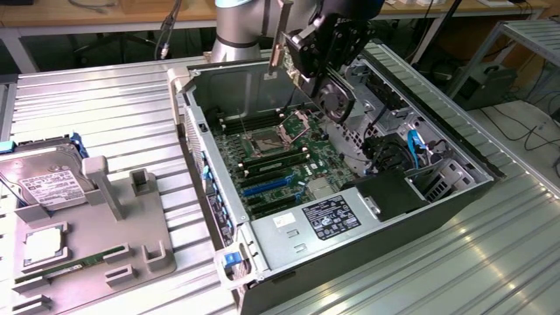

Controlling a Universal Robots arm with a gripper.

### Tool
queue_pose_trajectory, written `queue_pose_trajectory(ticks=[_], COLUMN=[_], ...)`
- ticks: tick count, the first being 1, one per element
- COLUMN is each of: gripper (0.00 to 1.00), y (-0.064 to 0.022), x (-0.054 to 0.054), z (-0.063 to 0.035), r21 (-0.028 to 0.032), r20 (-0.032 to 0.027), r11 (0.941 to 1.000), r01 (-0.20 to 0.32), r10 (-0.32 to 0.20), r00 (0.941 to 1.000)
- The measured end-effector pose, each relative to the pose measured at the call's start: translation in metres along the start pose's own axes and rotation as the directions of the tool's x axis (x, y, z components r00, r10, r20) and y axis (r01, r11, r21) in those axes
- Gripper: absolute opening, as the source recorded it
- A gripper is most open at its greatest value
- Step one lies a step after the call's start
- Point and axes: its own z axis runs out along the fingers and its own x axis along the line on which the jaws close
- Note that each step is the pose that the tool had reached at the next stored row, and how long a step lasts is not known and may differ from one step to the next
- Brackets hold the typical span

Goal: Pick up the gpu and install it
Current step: 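Insert the gpu into the slot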

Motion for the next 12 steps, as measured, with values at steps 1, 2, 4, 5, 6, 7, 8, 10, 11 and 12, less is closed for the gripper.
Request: queue_pose_trajectory(ticks=[1,2,4,5,6,7,8,10,11,12], gripper=[0.28,0.28,0.28,0.28,0.28,0.28,0.28,0.28,0.28,0.28], y=[0.0,0.0,0.0,0.0,0.0,0.0,0.0,0.0,0.0,0.0], x=[0.0,0.0,0.0,0.0,0.0,0.0,0.0,0.0,0.0,0.0], z=[0.0,0.0,0.0,0.0,0.0,0.0,0.0,0.0,0.0,0.0], r21=[-0.0001,-0.0002,-0.0004,-0.0006,-0.0008,-0.001,-0.0013,-0.0019,-0.0021,-0.0025], r20=[-0.0008,-0.0018,-0.004,-0.0051,-0.0064,-0.0077,-0.0092,-0.0114,-0.0126,-0.014], r11=[0.9999,0.9996,0.998,0.9967,0.9949,0.9927,0.9895,0.9836,0.9802,0.9753], r01=[0.013,0.028,0.063,0.081,0.101,0.121,0.144,0.181,0.198,0.221], r10=[-0.013,-0.028,-0.063,-0.081,-0.101,-0.121,-0.144,-0.181,-0.198,-0.221], r00=[0.9999,0.9996,0.998,0.9967,0.9948,0.9927,0.9895,0.9835,0.9802,0.9752])
